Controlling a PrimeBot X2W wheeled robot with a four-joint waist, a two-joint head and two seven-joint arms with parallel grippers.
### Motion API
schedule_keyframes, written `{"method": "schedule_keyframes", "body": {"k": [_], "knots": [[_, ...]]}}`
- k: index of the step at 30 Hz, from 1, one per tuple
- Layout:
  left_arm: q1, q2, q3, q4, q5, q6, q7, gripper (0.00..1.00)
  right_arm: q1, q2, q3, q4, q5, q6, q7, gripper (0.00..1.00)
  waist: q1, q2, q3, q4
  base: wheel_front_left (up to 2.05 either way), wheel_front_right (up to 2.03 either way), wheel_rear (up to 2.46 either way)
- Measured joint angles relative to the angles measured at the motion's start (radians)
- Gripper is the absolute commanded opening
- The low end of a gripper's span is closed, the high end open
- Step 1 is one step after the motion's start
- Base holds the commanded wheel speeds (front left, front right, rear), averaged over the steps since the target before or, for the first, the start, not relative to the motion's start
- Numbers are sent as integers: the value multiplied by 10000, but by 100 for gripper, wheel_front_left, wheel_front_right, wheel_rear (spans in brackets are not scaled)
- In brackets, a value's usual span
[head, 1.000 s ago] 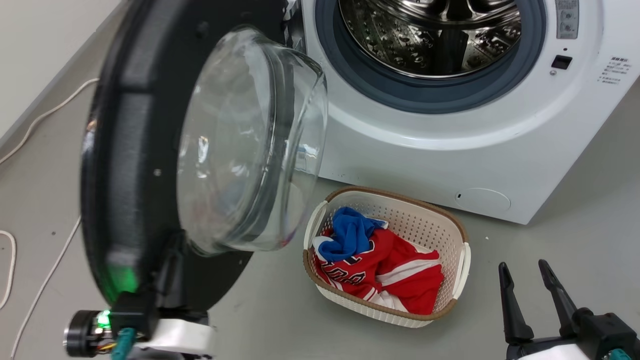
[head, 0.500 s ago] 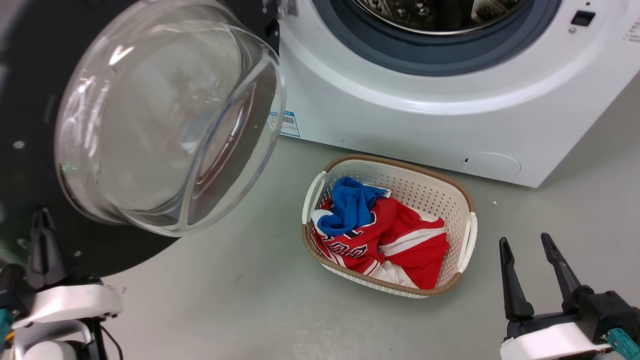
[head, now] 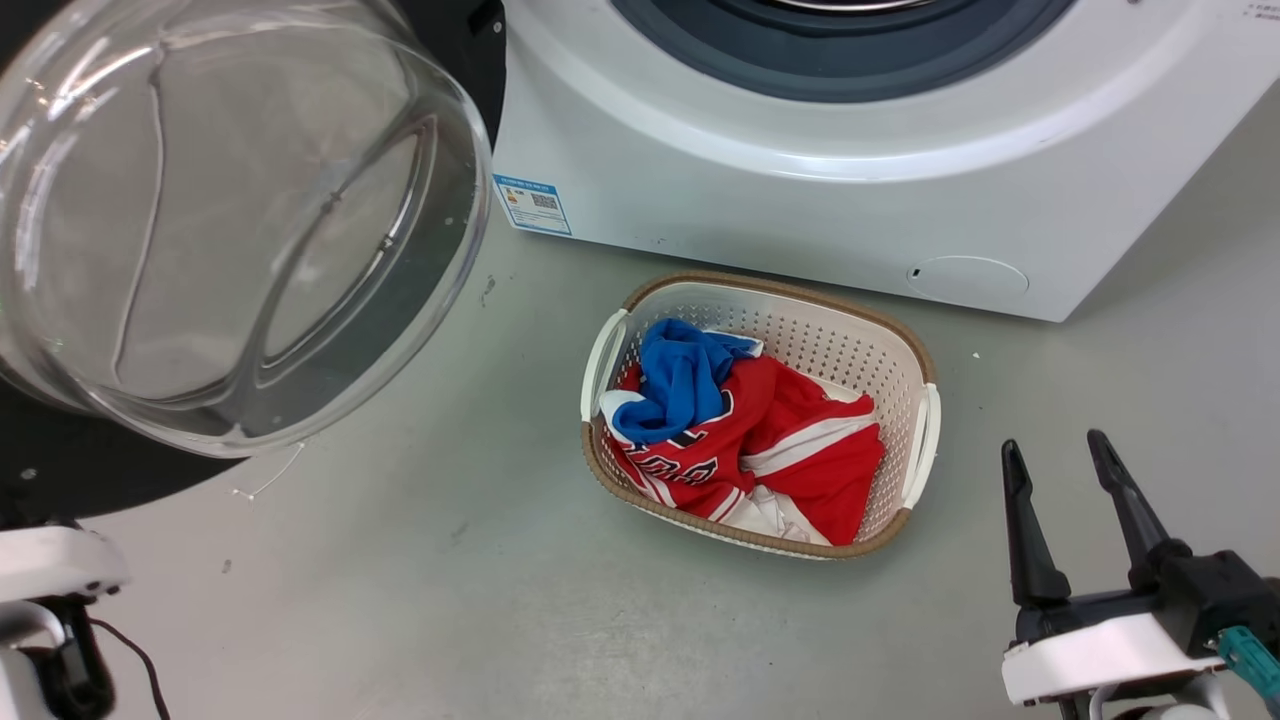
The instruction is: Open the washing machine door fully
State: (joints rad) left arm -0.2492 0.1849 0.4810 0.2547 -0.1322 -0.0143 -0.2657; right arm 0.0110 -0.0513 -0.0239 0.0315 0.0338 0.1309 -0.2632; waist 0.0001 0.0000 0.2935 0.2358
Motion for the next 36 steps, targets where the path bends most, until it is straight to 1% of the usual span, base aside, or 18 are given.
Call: {"method": "schedule_keyframes", "body": {"k": [8,23,31,36], "knots": [[-759,428,665,828,159,-265,-2,0,-113,0,17,2,-75,0,0,100,0,0,157,-158,0,0,0],[-1762,1154,1170,2243,380,-527,0,0,-240,0,73,25,-100,0,0,100,0,0,307,-450,0,0,0],[-1902,1269,1315,2546,516,-729,0,0,-240,0,33,56,-29,0,0,100,-1,0,234,-497,0,0,0],[-1658,1266,1392,2238,694,-828,2,0,-233,0,38,96,171,0,0,100,-1,0,-35,-541,0,0,0]]}}
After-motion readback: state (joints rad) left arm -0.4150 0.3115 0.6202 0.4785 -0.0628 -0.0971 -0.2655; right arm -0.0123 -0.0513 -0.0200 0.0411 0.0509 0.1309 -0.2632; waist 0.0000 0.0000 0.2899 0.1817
